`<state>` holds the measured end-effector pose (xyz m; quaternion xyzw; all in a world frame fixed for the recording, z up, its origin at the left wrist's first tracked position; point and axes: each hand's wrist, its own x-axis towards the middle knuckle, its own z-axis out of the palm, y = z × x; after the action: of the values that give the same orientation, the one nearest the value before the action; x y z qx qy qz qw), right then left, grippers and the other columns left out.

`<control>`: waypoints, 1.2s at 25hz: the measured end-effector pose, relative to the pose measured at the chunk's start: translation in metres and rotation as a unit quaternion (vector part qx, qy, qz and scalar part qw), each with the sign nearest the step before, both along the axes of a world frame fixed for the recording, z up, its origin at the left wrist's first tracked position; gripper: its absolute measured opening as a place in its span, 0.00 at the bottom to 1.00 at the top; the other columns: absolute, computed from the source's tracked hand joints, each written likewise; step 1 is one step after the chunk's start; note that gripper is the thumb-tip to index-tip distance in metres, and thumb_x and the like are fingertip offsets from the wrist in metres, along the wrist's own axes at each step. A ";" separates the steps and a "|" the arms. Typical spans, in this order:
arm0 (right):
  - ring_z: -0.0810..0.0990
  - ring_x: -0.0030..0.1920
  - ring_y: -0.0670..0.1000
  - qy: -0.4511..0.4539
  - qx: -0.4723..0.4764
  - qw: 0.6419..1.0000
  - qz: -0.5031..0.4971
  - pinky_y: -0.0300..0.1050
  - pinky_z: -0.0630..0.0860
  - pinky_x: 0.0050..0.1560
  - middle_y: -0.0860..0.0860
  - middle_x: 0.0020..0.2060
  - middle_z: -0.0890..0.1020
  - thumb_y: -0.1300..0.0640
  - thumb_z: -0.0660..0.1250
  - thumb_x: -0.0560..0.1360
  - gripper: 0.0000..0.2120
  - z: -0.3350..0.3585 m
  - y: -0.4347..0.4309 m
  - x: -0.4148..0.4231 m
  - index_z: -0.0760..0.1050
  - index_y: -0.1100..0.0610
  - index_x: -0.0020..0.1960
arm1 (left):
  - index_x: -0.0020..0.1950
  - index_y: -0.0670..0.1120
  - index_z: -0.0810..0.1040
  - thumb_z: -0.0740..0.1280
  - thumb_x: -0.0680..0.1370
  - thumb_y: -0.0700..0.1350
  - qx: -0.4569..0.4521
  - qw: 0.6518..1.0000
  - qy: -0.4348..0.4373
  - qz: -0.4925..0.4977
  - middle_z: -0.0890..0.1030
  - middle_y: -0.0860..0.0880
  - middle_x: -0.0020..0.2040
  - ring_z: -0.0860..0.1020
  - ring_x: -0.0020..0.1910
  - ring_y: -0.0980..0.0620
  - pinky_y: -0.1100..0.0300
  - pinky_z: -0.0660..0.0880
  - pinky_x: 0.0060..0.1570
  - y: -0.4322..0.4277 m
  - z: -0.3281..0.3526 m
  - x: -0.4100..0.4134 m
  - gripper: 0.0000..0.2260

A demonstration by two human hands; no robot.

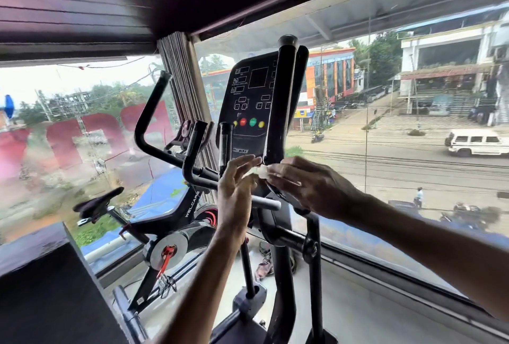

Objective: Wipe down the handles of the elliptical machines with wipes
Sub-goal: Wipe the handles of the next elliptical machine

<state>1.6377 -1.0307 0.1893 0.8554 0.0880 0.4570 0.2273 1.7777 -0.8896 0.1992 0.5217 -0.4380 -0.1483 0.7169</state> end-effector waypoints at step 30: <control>0.81 0.52 0.43 -0.448 0.400 0.799 -0.034 0.25 0.74 0.54 0.57 0.52 0.84 0.66 0.74 0.77 0.08 -0.028 0.098 0.048 0.85 0.64 0.56 | 0.56 0.50 0.85 0.67 0.81 0.43 0.038 0.989 -0.130 0.066 0.87 0.54 0.53 0.84 0.54 0.54 0.47 0.82 0.57 0.014 0.002 0.012 0.08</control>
<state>1.6862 -0.9329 0.1615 0.5725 -0.2440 0.7756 -0.1056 1.7898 -0.8751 0.2014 0.5914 -0.4859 -0.0479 0.6417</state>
